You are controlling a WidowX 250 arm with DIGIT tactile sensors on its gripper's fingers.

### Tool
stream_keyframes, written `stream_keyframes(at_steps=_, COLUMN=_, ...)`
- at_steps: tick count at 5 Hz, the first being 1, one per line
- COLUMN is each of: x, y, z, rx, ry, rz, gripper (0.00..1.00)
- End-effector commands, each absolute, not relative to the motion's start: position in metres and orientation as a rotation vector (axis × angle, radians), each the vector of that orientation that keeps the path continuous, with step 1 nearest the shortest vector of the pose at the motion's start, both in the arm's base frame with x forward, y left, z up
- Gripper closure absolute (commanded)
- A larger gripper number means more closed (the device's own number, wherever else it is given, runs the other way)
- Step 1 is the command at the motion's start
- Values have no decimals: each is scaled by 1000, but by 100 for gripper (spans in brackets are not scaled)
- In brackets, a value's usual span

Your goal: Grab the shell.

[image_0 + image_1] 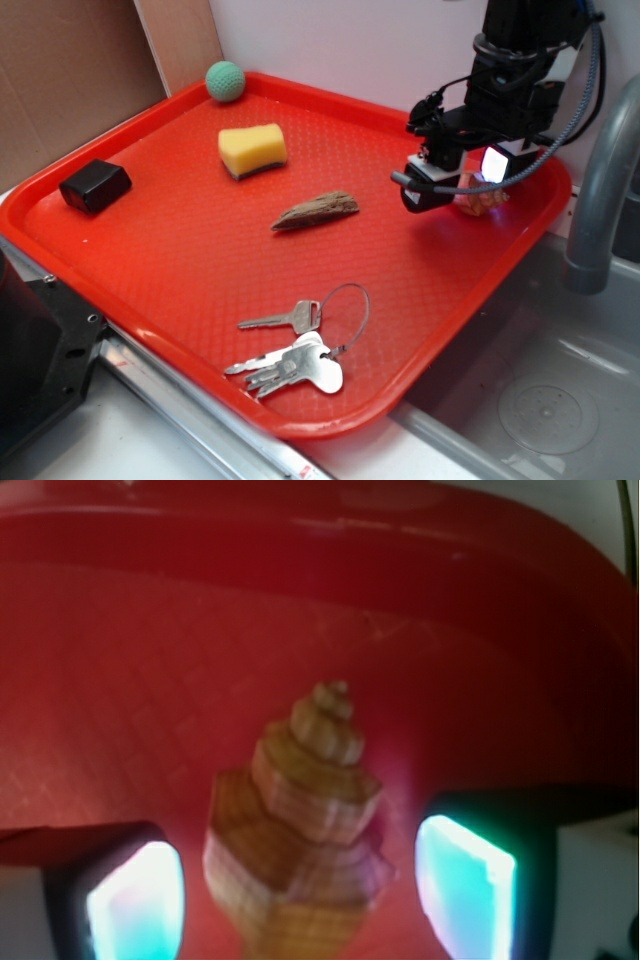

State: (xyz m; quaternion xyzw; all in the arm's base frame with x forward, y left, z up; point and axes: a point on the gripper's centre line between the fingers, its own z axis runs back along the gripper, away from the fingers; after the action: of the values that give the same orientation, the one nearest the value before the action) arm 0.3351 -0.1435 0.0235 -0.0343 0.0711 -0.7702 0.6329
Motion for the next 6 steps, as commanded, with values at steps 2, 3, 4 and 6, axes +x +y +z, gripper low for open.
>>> stream_keyframes(at_steps=2, x=321, y=-144, z=39, rx=19, ry=63, rz=-1752, gripper=100)
stream_keyframes(at_steps=3, x=319, y=-142, z=47, rx=44, ry=62, rz=-1776, gripper=100)
stream_keyframes(at_steps=4, x=316, y=-143, z=96, rx=120, ry=5, rz=-1654, gripper=100)
stream_keyframes(at_steps=6, x=223, y=-122, z=194, rx=16, ry=-120, rz=-1185, gripper=100)
